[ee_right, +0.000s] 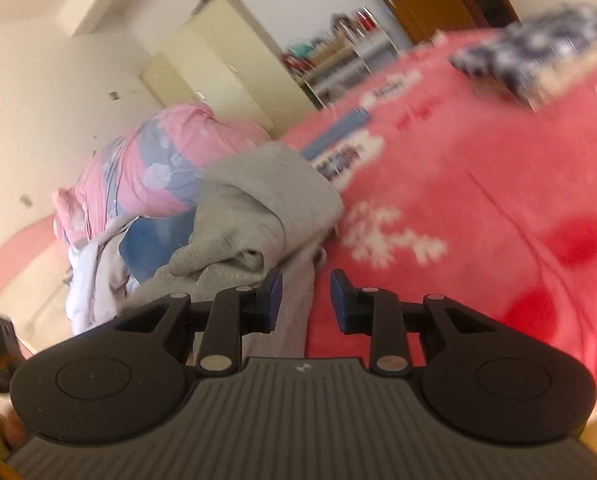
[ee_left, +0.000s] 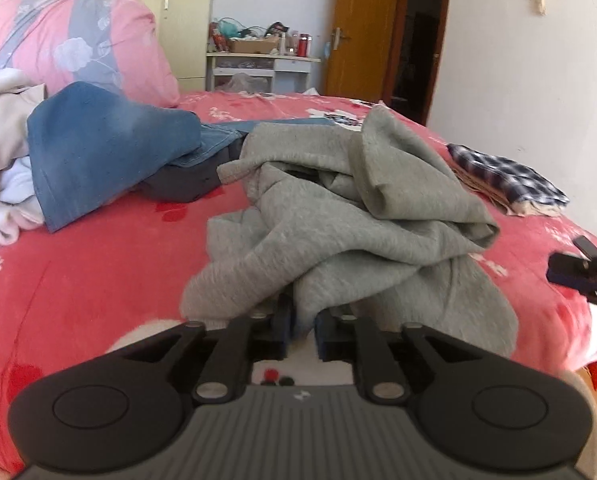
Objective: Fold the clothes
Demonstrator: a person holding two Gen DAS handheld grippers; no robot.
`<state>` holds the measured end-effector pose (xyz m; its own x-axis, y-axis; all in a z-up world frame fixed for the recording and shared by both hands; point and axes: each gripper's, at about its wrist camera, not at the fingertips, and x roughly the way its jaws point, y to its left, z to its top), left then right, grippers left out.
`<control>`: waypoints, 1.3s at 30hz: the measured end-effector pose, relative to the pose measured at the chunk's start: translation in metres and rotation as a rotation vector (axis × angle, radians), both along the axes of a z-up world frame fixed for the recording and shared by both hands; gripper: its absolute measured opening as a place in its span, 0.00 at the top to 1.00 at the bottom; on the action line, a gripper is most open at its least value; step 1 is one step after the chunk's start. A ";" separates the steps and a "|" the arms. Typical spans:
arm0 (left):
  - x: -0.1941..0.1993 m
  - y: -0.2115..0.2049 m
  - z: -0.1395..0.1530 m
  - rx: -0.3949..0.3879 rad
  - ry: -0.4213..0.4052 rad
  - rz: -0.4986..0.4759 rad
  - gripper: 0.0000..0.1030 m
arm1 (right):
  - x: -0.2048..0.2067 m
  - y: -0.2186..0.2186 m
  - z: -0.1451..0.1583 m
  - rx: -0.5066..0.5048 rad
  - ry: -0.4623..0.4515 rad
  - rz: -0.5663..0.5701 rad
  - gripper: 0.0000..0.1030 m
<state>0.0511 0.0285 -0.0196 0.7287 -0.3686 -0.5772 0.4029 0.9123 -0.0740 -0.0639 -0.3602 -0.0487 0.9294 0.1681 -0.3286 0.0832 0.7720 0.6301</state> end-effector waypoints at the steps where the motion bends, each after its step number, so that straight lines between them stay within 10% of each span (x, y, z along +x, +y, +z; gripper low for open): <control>1: -0.001 0.001 0.004 0.000 -0.022 -0.011 0.70 | -0.001 0.001 0.003 -0.005 -0.003 -0.009 0.68; 5: 0.000 -0.010 0.019 -0.009 -0.116 -0.075 0.26 | 0.002 0.007 0.015 -0.001 -0.026 -0.046 0.25; 12: 0.056 -0.089 0.000 0.110 -0.109 -0.258 0.12 | 0.044 0.008 0.002 0.122 -0.006 -0.070 0.18; 15: 0.078 -0.121 -0.013 0.163 -0.106 -0.318 0.30 | 0.048 0.007 -0.007 0.152 0.004 -0.080 0.18; 17: 0.087 -0.128 -0.020 0.150 -0.090 -0.318 0.70 | 0.049 0.008 -0.011 0.150 0.015 -0.085 0.18; 20: 0.081 -0.097 -0.007 0.052 -0.115 -0.238 0.88 | 0.044 0.008 -0.011 0.118 0.031 -0.086 0.18; 30: 0.052 0.061 0.047 -0.204 -0.246 0.157 0.91 | 0.027 0.017 0.006 -0.017 0.021 -0.071 0.19; 39: 0.011 0.240 0.011 -0.118 -0.177 0.648 0.90 | 0.048 0.044 0.007 -0.068 0.076 -0.012 0.19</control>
